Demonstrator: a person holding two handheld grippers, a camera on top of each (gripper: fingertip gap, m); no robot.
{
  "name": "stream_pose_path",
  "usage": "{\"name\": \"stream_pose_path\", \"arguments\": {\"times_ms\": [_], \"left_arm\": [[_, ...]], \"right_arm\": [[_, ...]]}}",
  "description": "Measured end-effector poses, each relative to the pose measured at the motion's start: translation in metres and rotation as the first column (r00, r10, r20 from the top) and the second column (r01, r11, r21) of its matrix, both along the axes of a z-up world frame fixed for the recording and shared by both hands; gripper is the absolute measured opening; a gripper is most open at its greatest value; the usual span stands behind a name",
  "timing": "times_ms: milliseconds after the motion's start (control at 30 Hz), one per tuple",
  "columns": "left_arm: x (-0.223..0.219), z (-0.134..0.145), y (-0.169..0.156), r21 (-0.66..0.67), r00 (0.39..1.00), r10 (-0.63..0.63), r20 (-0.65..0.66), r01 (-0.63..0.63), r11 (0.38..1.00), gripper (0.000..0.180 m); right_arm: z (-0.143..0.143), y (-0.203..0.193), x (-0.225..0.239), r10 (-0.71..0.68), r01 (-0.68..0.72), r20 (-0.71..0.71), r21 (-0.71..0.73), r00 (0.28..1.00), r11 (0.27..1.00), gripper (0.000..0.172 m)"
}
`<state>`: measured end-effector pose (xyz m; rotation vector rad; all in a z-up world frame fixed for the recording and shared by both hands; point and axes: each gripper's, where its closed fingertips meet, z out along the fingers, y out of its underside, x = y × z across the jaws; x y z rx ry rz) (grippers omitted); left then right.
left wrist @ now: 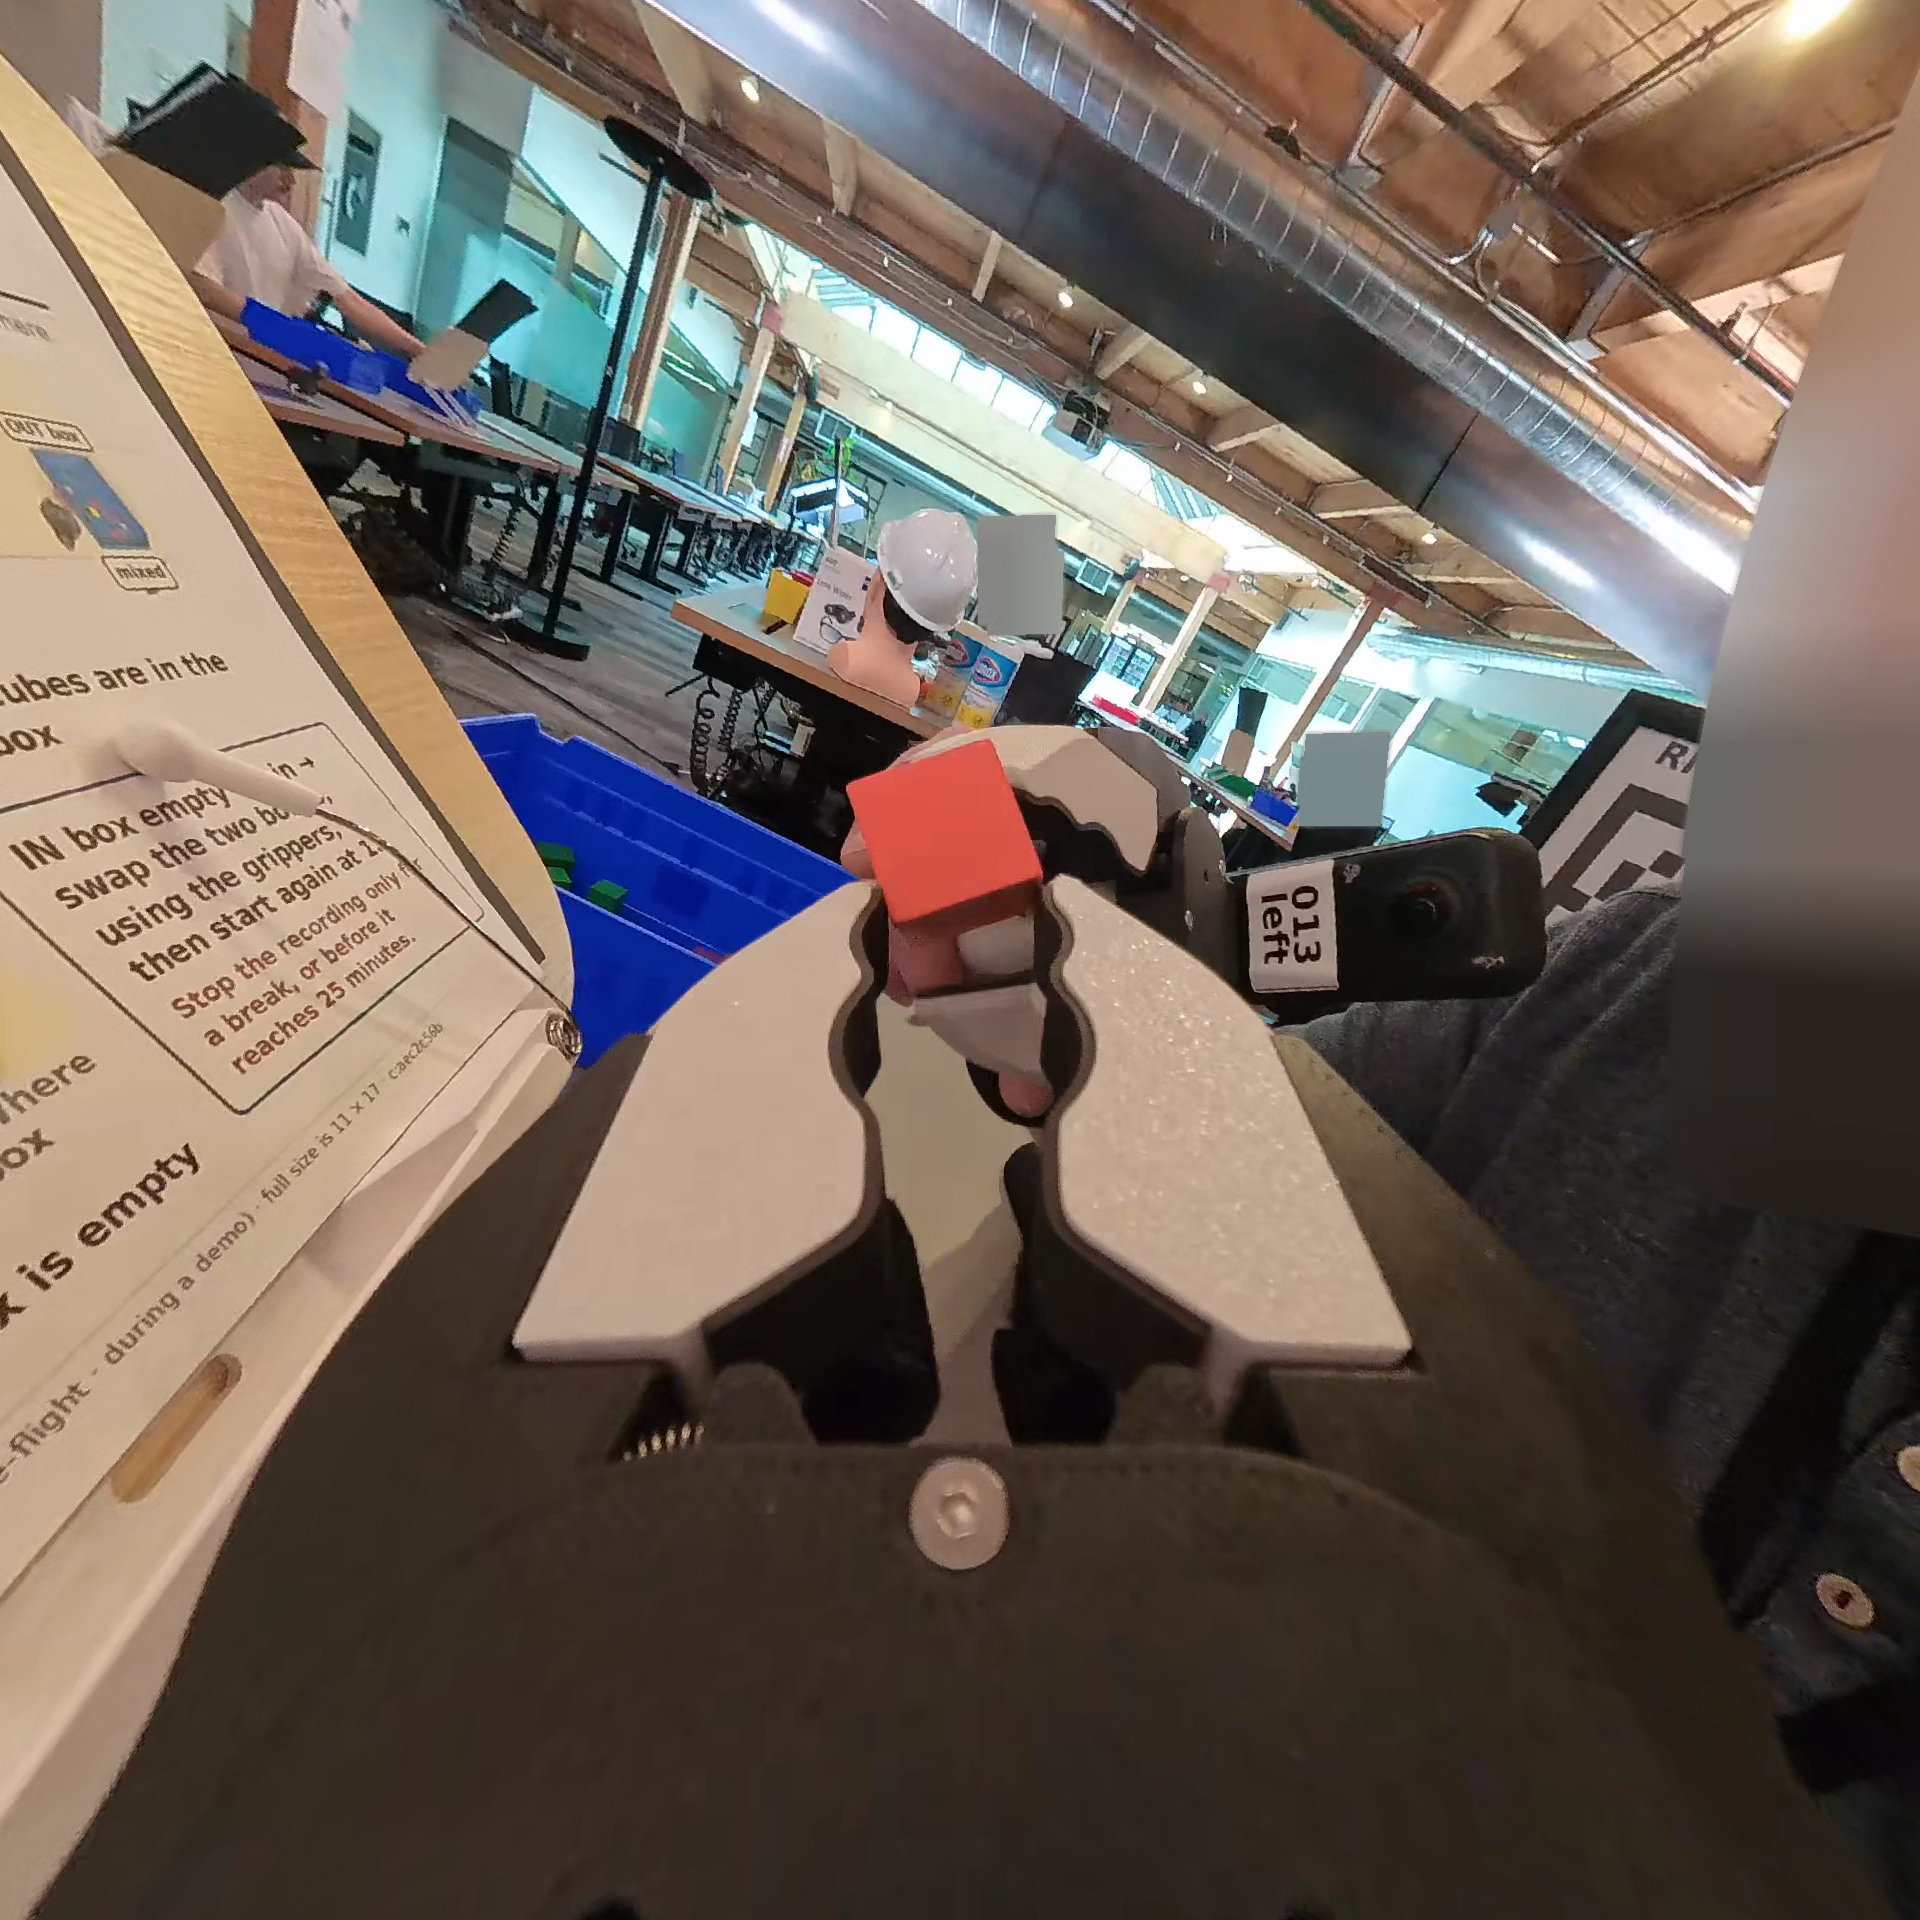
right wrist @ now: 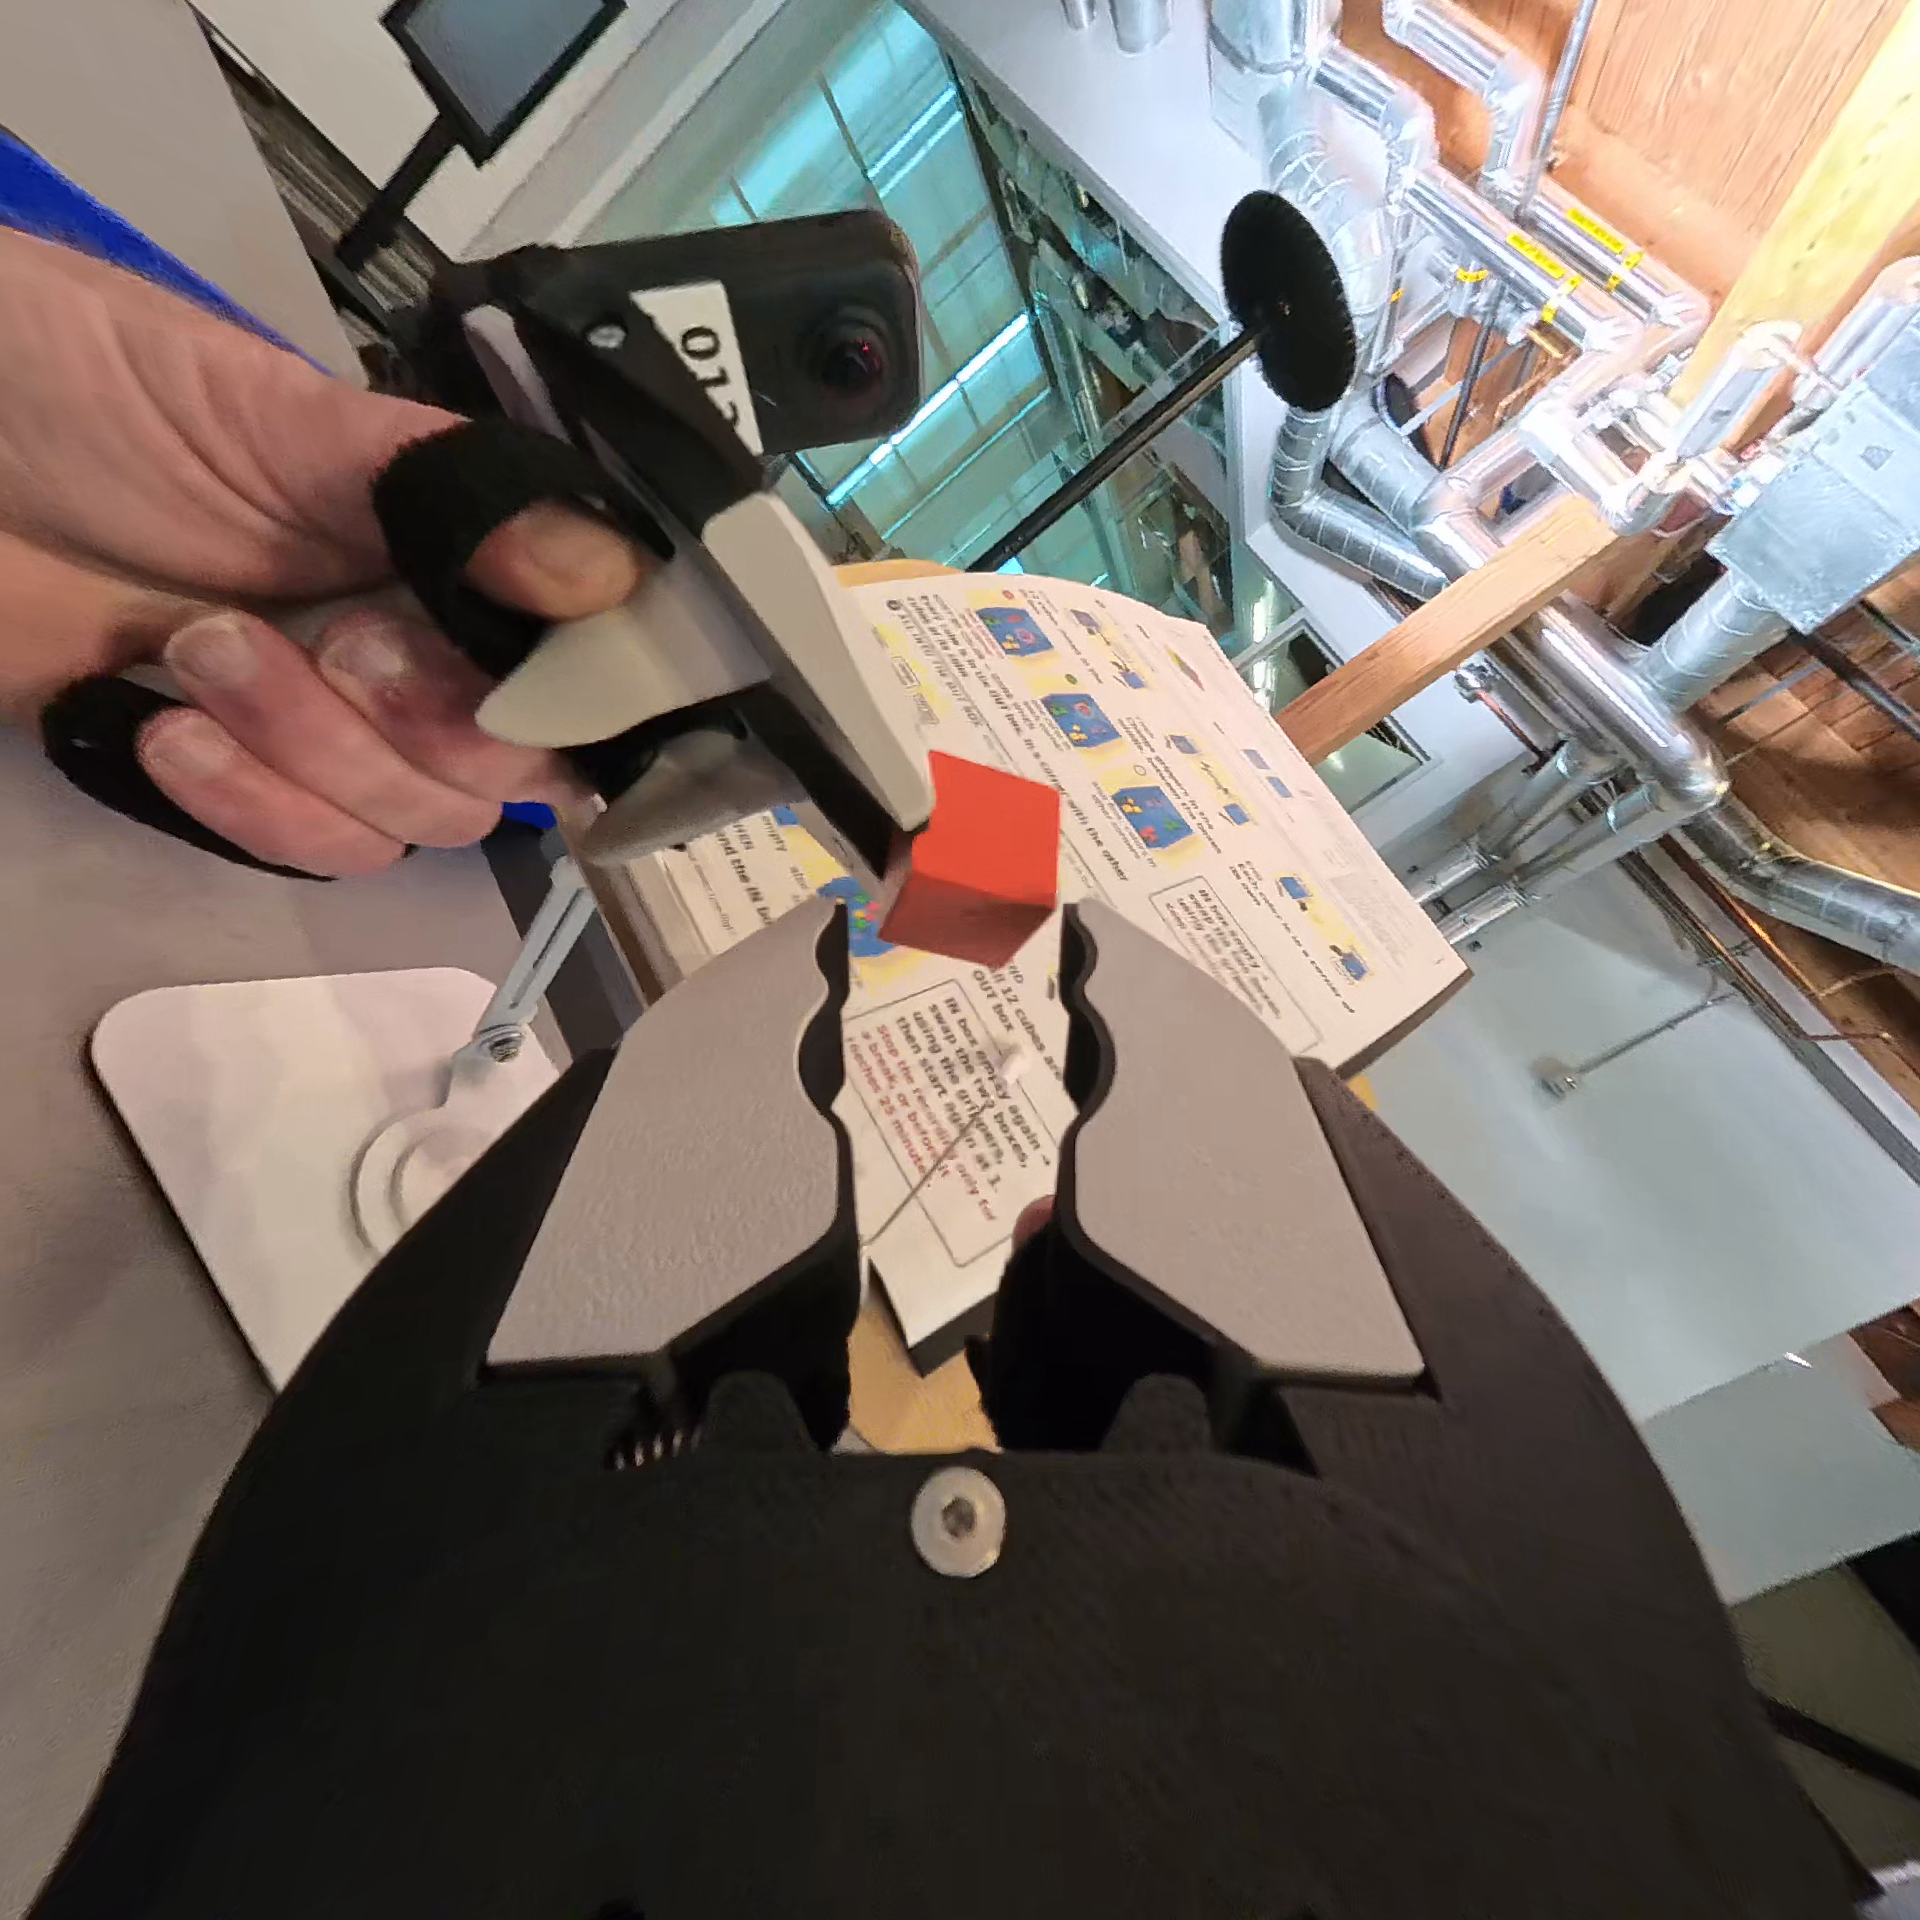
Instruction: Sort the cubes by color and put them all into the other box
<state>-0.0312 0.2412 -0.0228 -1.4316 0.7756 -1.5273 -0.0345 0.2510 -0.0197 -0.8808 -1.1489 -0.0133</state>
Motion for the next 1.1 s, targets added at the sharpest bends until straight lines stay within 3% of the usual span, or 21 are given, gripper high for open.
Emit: {"name": "stream_pose_path", "arguments": {"times_ms": [300,533,633,733,867,1100], "left_arm": [[0.009,-0.006,-0.007,-0.002,0.999,-0.049,0.005,0.049,0.999,0.027],[0.008,-0.004,-0.007,-0.013,0.998,-0.057,0.018,0.057,0.998,0.027],[0.000,0.005,-0.009,0.013,0.997,-0.058,0.053,0.058,0.998,0.019],[-0.009,0.015,-0.010,0.083,0.999,-0.029,0.044,0.025,0.996,0.000],[-0.014,0.018,-0.011,0.169,1.000,0.019,-0.022,-0.015,0.986,0.000],[-0.011,0.012,-0.014,0.222,0.994,0.033,-0.102,-0.009,0.975,0.000]], "right_arm": [[0.006,-0.006,-0.001,0.023,-0.024,-0.066,-0.011,0.998,1.000,0.030],[0.005,-0.005,0.004,0.034,-0.035,-0.024,-0.010,0.999,0.999,0.030],[0.010,0.008,0.020,-0.004,0.005,0.011,-0.018,1.000,1.000,0.030],[0.013,0.038,0.058,-0.110,0.114,0.085,-0.054,0.990,0.992,0.030],[0.010,0.086,0.138,-0.304,0.327,0.164,-0.142,0.939,0.934,0.029],[-0.069,0.126,0.257,-0.396,0.587,0.462,-0.407,0.793,0.700,0.030]]}}
